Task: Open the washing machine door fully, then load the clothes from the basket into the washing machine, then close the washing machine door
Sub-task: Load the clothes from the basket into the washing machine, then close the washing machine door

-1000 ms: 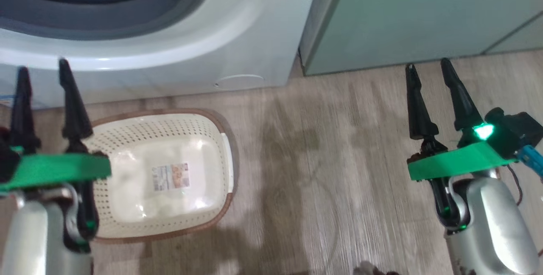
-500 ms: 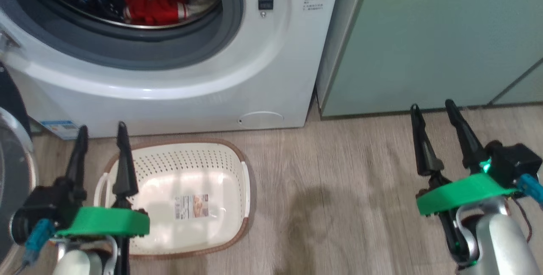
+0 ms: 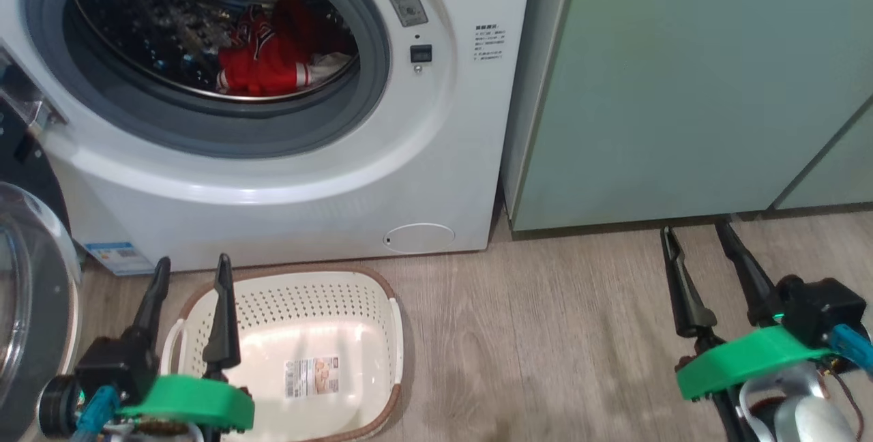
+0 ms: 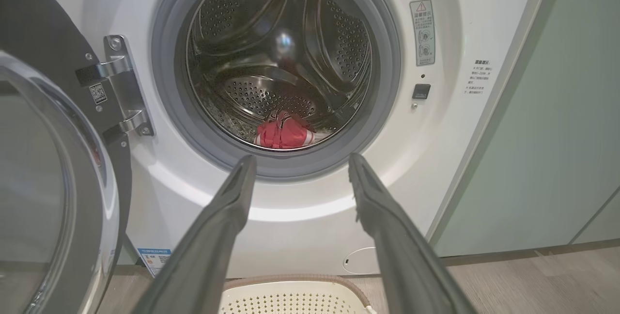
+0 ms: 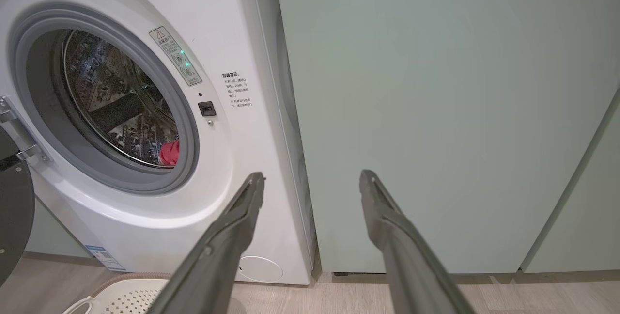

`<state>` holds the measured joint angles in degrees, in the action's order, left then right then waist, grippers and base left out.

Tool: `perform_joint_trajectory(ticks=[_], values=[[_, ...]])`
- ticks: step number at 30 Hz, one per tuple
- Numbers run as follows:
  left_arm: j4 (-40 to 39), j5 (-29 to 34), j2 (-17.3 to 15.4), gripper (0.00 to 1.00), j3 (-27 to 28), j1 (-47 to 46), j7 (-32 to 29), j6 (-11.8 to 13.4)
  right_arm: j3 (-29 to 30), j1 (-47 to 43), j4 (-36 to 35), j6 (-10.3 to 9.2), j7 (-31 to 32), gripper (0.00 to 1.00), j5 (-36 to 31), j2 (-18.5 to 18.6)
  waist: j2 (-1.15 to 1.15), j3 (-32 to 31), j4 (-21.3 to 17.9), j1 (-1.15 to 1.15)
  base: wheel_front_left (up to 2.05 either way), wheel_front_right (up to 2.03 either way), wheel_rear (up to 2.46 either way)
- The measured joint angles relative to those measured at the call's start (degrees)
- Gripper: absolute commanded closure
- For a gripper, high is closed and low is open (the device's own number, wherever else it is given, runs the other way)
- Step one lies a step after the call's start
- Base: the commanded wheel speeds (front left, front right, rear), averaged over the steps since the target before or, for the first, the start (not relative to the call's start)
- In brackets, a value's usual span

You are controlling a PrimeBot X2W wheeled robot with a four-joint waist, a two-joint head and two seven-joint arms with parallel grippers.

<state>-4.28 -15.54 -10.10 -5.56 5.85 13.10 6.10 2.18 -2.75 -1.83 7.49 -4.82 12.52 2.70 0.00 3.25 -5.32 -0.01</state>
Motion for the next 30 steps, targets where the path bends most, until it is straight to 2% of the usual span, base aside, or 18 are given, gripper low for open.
perform_joint_trajectory(ticks=[30], values=[[0.4, 0.4, -1.3, 0.00, -1.8, 1.9, -0.8, 0.1, 0.0, -1.3, -1.6, 0.00, 0.9, 0.00, -0.4, 0.0, 0.00, -0.4, 0.4, 0.00, 0.00, 0.00, 0.00]])
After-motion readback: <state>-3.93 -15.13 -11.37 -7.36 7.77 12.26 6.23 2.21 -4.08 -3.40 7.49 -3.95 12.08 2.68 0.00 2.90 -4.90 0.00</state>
